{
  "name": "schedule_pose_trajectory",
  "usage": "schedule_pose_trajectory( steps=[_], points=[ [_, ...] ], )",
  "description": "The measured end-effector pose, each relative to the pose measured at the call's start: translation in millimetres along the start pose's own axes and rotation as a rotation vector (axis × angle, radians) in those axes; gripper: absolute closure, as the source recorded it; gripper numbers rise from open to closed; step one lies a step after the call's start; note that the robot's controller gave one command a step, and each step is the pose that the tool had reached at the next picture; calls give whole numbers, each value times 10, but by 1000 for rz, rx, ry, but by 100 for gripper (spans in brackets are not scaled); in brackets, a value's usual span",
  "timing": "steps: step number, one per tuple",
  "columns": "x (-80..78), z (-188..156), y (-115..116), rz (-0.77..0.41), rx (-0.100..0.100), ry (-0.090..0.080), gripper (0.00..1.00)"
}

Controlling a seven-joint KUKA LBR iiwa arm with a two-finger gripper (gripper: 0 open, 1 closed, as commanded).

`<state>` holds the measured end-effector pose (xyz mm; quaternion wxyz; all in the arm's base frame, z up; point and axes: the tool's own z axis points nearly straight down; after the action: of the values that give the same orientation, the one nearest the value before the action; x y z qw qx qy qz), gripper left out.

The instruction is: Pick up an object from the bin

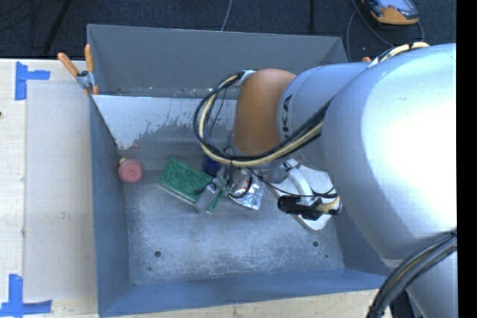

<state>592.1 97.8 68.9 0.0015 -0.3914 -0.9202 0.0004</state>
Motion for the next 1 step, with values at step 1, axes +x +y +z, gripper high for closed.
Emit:
schedule_pose_trajectory(
  steps=[1],
  points=[
    [0, -5, 3, -4, 0, -2, 0]
  ],
)
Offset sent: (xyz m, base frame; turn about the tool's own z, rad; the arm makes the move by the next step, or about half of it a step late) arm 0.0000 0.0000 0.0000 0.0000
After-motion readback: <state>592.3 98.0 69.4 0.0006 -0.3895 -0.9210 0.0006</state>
